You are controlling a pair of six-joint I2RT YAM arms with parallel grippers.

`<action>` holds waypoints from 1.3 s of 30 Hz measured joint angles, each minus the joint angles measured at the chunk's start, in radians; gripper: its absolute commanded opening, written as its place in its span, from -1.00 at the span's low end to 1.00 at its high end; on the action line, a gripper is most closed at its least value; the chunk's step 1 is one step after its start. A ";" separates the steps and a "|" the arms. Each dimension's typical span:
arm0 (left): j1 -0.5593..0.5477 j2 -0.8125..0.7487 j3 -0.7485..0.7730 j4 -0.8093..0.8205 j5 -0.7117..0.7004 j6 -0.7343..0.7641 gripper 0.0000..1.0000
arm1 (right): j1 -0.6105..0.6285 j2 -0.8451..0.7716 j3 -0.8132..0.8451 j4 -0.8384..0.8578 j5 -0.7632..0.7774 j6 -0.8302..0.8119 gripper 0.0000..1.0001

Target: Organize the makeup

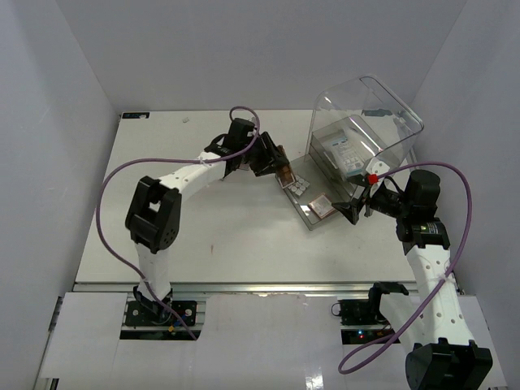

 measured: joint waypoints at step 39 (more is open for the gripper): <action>-0.152 0.360 0.309 -0.042 -0.038 -0.260 0.96 | -0.002 0.003 -0.002 0.000 0.009 -0.012 0.81</action>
